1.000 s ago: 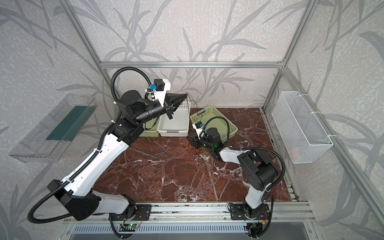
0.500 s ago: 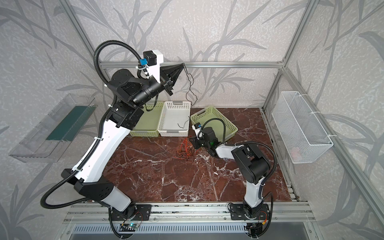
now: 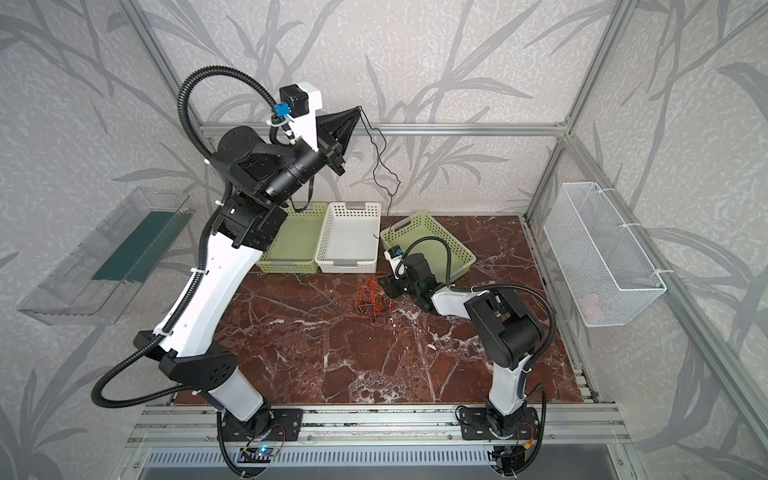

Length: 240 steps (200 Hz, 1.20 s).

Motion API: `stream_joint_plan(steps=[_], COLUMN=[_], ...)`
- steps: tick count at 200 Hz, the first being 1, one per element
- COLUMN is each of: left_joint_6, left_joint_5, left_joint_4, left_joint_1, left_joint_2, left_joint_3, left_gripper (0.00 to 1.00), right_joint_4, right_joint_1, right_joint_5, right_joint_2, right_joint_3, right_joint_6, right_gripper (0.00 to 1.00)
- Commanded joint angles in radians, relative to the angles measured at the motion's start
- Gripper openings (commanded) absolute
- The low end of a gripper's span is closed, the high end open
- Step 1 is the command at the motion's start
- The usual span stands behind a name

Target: Untangle the cables

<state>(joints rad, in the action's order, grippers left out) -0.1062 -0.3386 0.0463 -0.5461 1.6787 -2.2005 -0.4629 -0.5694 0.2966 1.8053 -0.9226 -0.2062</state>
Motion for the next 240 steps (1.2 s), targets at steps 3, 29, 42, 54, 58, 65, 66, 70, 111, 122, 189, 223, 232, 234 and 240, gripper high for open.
stream_joint_plan(steps=[3, 29, 42, 54, 58, 65, 66, 70, 111, 122, 189, 223, 232, 234, 240], left_joint_6=[-0.023, -0.049, -0.048, -0.043, -0.041, -0.041, -0.041, -0.041, -0.015, -0.007, 0.028, 0.08, 0.11, 0.116, 0.132], left_joint_5=[0.009, 0.01, 0.011, 0.017, 0.019, 0.028, 0.03, 0.035, 0.066, 0.065, 0.081, 0.099, 0.098, 0.096, 0.089], left_joint_4=[0.013, 0.017, 0.02, 0.025, 0.024, 0.022, 0.022, 0.02, -0.007, -0.021, -0.096, -0.147, -0.157, -0.16, -0.169], left_joint_1=[0.0, 0.002, 0.011, 0.02, 0.023, 0.03, 0.031, 0.035, 0.097, 0.119, 0.233, 0.281, 0.293, 0.296, 0.3], left_joint_2=[-0.013, -0.012, -0.008, -0.002, 0.0, 0.002, 0.002, 0.003, 0.016, 0.02, 0.088, 0.153, 0.174, 0.177, 0.189], left_joint_3=[0.019, 0.041, 0.049, 0.057, 0.06, 0.066, 0.065, 0.071, 0.13, 0.15, 0.278, 0.346, 0.366, 0.37, 0.388], left_gripper=[0.0, 0.0, 0.0, 0.0, 0.0, 0.0, 0.0, 0.0, 0.0, 0.0, 0.0, 0.0, 0.0, 0.0, 0.0], right_joint_4=[-0.011, 0.059, 0.099, 0.147, 0.166, 0.191, 0.194, 0.205, 0.302, 0.319, 0.386, 0.398, 0.402, 0.404, 0.408], right_joint_1=[0.001, 0.002, 0.001, 0.001, 0.0, 0.001, 0.001, 0.001, 0.003, 0.003, 0.031, 0.044, 0.045, 0.046, 0.046], right_joint_5=[0.004, 0.009, -0.002, -0.028, -0.037, -0.045, -0.046, -0.048, -0.08, -0.097, -0.149, -0.145, -0.141, -0.14, -0.139], right_joint_2=[-0.149, -0.248, -0.291, -0.321, -0.33, -0.345, -0.347, -0.356, -0.458, -0.488, -0.613, -0.61, -0.604, -0.602, -0.598], right_joint_3=[0.028, 0.051, 0.059, 0.058, 0.058, 0.057, 0.057, 0.057, 0.094, 0.113, 0.196, 0.199, 0.193, 0.193, 0.189], right_joint_6=[0.042, 0.075, 0.083, 0.089, 0.091, 0.1, 0.102, 0.107, 0.145, 0.154, 0.169, 0.176, 0.181, 0.182, 0.187], right_gripper=[0.54, 0.6, 0.62, 0.64, 0.64, 0.65, 0.65, 0.65, 0.67, 0.67, 0.7, 0.7, 0.7, 0.7, 0.7])
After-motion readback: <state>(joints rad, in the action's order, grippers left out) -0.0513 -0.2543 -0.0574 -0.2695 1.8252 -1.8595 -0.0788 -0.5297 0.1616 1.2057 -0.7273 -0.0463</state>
